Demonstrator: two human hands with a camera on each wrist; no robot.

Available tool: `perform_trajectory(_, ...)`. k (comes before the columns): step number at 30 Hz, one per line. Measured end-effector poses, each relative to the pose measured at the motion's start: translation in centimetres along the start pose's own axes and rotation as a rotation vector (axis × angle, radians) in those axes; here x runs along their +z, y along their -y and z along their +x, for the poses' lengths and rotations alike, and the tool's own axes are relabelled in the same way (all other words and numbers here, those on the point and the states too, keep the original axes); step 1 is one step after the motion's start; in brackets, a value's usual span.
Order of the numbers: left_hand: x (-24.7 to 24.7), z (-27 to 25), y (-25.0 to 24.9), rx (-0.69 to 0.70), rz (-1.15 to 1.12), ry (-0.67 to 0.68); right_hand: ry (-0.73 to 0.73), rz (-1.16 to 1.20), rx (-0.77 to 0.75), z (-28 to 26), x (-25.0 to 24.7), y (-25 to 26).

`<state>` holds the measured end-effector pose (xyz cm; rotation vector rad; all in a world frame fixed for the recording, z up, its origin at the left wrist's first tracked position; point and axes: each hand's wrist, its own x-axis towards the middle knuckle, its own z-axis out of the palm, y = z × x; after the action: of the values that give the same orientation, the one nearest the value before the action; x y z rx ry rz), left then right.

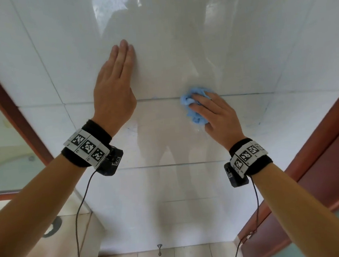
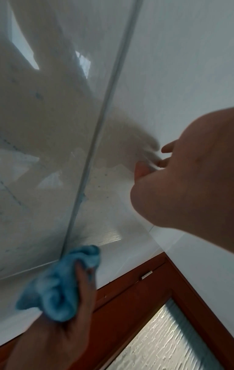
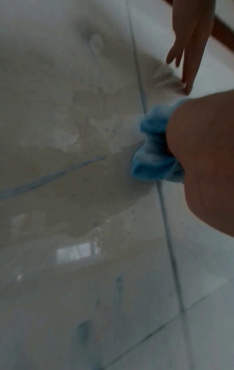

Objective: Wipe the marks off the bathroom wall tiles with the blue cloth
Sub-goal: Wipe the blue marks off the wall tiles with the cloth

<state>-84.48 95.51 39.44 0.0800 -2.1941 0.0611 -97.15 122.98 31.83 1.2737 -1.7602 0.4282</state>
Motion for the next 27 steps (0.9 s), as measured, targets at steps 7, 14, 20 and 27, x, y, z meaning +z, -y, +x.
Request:
perform_trajectory(7,-2.0,-0.2,1.8,-0.039,0.006,-0.050,-0.349,0.100,0.164,7.4,0.6,1.0)
perform_trajectory(14,-1.9,-1.4,6.5,-0.265,0.178,-0.046,-0.537,0.238,0.486,9.5,6.6,4.9)
perform_trajectory(20,-1.0,-1.8,7.6,-0.216,0.243,-0.076,-0.298,0.189,0.168,7.4,11.6,9.6)
perform_trajectory(27,-2.2,-2.6,10.2,-0.106,0.181,-0.043,-0.130,0.233,0.056,6.4,12.1,13.1)
